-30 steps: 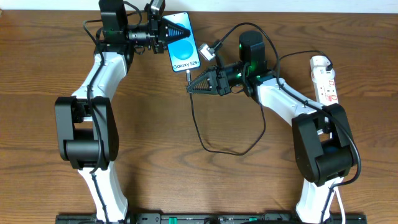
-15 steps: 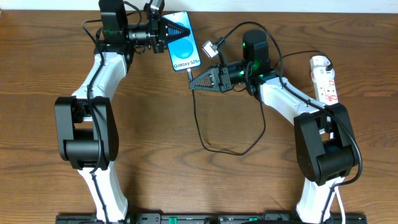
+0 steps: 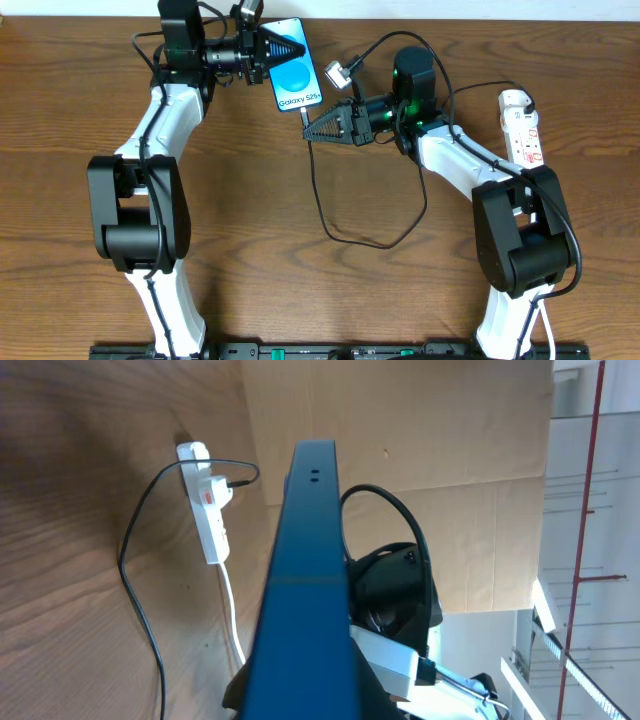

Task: Plug charger to phone and switch on socket
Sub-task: 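Push the plug up into the phone's charging port with the right gripper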

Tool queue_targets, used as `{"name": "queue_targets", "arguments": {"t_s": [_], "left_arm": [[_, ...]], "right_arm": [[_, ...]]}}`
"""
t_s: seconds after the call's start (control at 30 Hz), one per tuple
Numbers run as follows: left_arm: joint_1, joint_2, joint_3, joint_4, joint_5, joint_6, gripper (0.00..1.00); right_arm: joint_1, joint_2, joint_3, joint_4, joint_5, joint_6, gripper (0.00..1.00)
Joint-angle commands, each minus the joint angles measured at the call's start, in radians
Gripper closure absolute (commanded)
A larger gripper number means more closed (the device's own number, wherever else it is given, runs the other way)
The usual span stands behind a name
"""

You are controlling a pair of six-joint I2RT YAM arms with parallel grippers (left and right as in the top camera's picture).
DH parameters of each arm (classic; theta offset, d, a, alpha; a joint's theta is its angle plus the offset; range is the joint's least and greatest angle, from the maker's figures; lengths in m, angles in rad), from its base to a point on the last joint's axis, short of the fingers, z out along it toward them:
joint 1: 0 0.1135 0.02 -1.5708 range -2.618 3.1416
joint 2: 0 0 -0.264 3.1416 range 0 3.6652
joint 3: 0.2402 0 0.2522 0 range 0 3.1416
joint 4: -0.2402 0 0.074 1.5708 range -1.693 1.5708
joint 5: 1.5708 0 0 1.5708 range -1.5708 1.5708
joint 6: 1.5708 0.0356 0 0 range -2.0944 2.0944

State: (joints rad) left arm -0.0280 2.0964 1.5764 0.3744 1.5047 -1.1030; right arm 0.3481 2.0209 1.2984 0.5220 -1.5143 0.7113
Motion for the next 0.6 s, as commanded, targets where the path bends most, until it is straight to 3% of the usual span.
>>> {"name": "queue_targets", "arguments": {"t_s": [0.0,0.57], "left_arm": [[-0.015,-0.023,0.002,0.006,0.066,0.029,0.93],[-0.014,-0.023,0.002,0.018,0.066,0.036,0.92]], "right_arm": [[-0.014,-0.005,0.013,0.021,0.084,0.051,0.99],[-0.014,-0.005,0.013,-0.007,0.083,0.187,0.99]]}}
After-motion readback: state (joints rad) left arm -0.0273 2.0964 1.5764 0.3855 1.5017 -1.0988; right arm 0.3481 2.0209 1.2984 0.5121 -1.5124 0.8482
